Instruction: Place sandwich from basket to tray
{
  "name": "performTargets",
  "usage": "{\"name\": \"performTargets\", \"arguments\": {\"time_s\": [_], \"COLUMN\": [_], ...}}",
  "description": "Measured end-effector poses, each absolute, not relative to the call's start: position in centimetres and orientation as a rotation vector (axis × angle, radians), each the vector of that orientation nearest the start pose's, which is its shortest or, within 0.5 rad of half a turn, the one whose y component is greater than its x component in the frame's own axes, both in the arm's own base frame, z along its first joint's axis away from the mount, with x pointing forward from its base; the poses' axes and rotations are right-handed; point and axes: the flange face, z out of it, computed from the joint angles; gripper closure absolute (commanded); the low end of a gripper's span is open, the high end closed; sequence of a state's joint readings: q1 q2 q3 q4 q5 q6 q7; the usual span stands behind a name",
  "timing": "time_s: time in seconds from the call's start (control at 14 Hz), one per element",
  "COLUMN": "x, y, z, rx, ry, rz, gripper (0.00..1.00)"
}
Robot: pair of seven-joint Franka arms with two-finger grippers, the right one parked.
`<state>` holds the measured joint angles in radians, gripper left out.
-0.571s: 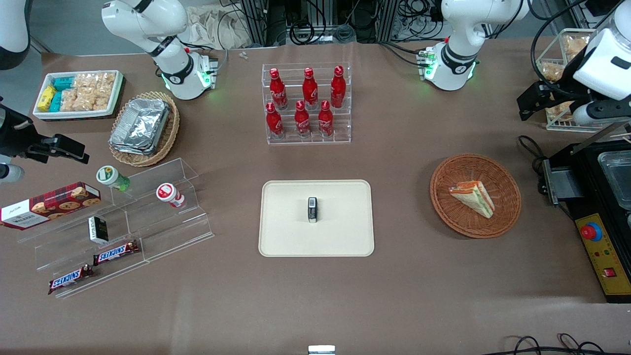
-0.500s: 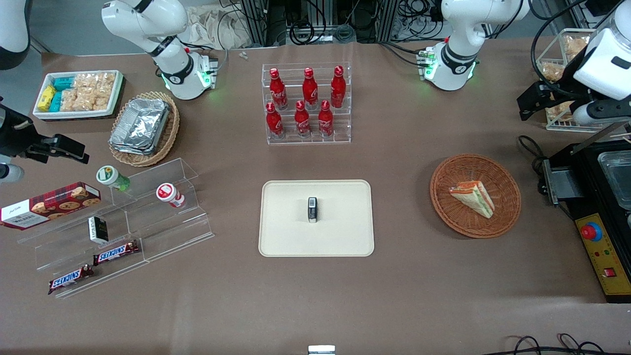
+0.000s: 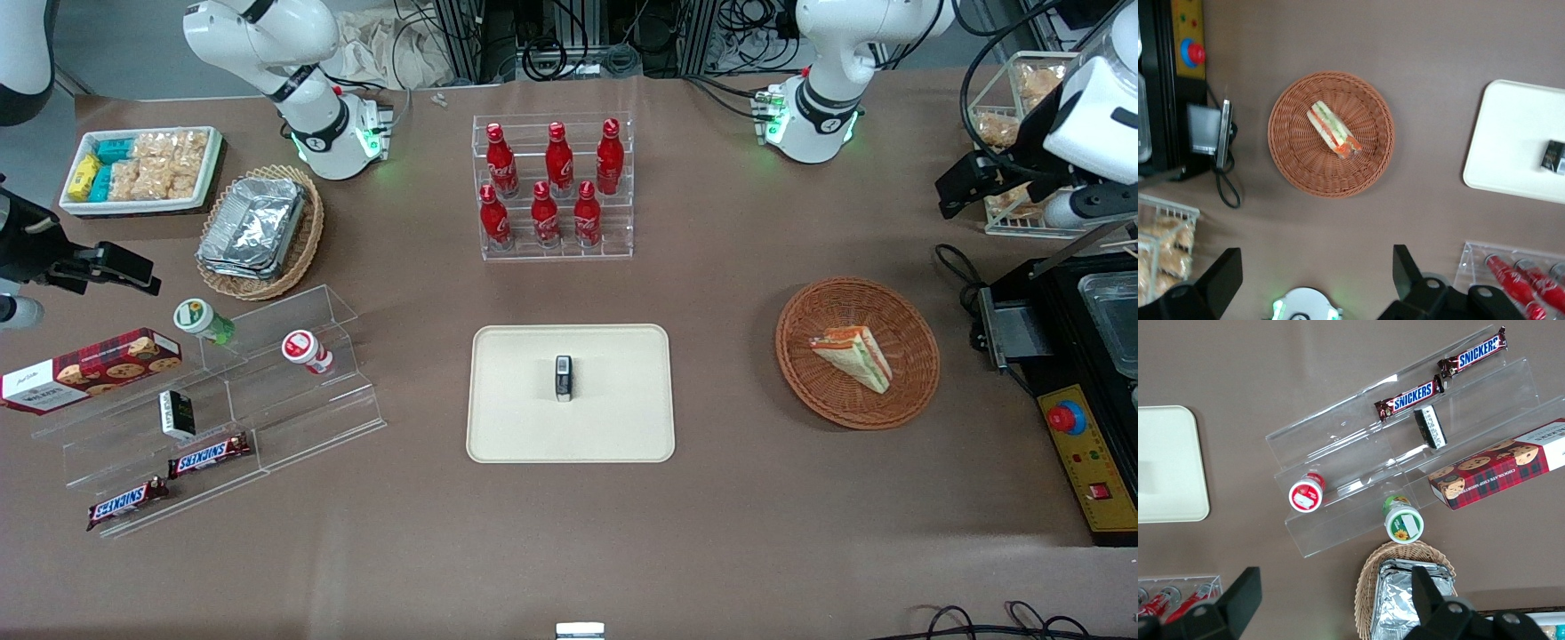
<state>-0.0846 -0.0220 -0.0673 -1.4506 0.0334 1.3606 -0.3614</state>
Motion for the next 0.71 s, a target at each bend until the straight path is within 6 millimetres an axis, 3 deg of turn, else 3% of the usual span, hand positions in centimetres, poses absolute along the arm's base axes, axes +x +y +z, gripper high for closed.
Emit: {"name": "performTargets", "arguments": {"time_s": [0.14, 0.29, 0.5, 0.71], "x": [52.3, 53.1, 53.5, 52.9], "y": [-7.6, -7.5, -7.3, -6.1], "z": [65.1, 61.6, 53.9, 46.7], "rx": [-3.035, -3.002, -2.943, -2.892], "ry": [-0.504, -0.676, -0.937, -1.083], "rz": [0.126, 0.101, 0.041, 0.057], "gripper": [0.00, 0.00, 0.00, 0.00]}}
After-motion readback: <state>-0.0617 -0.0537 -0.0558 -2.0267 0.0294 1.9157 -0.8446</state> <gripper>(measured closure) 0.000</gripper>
